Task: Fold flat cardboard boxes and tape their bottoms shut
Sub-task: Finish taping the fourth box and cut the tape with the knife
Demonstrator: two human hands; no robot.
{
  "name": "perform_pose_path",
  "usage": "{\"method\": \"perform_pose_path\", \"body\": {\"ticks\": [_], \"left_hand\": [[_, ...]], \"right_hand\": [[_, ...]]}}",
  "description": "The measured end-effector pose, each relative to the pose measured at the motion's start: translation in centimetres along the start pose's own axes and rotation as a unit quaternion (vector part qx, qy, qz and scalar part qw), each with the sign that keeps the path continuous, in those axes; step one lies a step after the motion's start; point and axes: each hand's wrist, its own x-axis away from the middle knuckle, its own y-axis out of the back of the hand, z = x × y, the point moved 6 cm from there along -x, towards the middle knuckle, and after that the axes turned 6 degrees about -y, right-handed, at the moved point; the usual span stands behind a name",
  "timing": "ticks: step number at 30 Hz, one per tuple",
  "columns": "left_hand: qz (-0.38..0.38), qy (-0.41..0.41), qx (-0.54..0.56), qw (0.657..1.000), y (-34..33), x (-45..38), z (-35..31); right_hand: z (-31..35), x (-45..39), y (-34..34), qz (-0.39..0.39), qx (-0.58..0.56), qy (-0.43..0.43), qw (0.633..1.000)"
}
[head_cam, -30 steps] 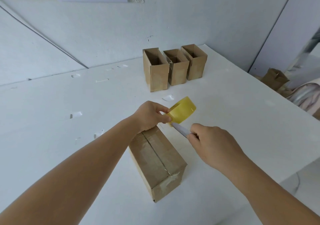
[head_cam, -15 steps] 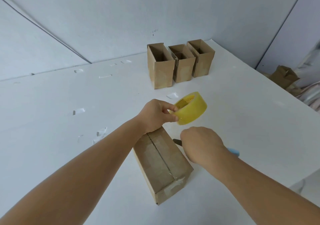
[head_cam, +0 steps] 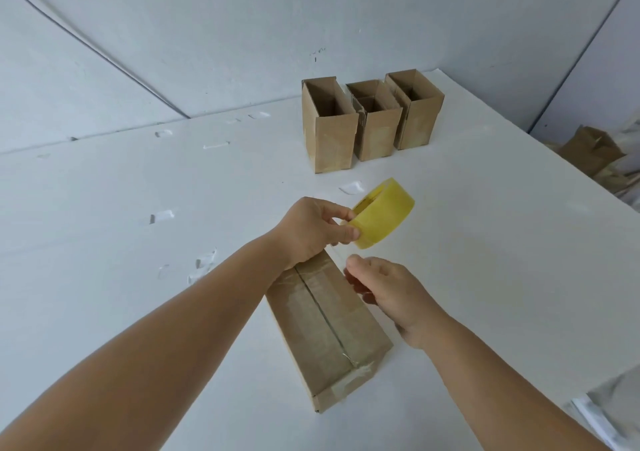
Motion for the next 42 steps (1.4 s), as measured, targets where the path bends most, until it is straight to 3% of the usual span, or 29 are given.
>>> {"method": "perform_pose_path", "body": {"ticks": [2, 6, 12, 16, 24, 31, 39, 42], "left_hand": [[-0.002, 0.003, 0.002, 1.000, -0.1, 0.0, -0.1], [-0.011, 0.021, 0.005, 1.000, -0.1, 0.2, 0.1], [-0.043, 0.018, -0.005, 0.999, 0.2, 0.4, 0.3], [-0.115, 0.015, 0.044, 0.992, 1.0, 0.4, 0.4], [-0.208, -0.043, 0.130, 0.968, 3.3, 1.6, -0.9], [-0.291, -0.060, 0.157, 0.942, 5.8, 7.1, 0.5], [-0.362, -0.021, 0.184, 0.914, 4.1, 8.7, 3.0], [-0.369, -0.040, 0.191, 0.909, 4.4, 8.7, 3.1]], "right_hand": [[0.7, 0.3, -1.2, 0.044, -0.073, -0.026, 0.996], [1.8, 0.3, -2.1, 0.025, -0.163, -0.039, 0.986], [2.2, 0.6, -1.8, -0.034, -0.144, 0.002, 0.989], [2.3, 0.7, -1.7, -0.055, -0.115, 0.008, 0.992], [2.0, 1.1, -2.4, -0.023, -0.161, -0.013, 0.987], [2.1, 1.2, -2.1, -0.062, -0.083, 0.001, 0.995], [1.4, 0.5, -3.0, -0.036, 0.009, -0.048, 0.998], [0.7, 0.2, -1.9, -0.083, 0.041, -0.038, 0.995]]}}
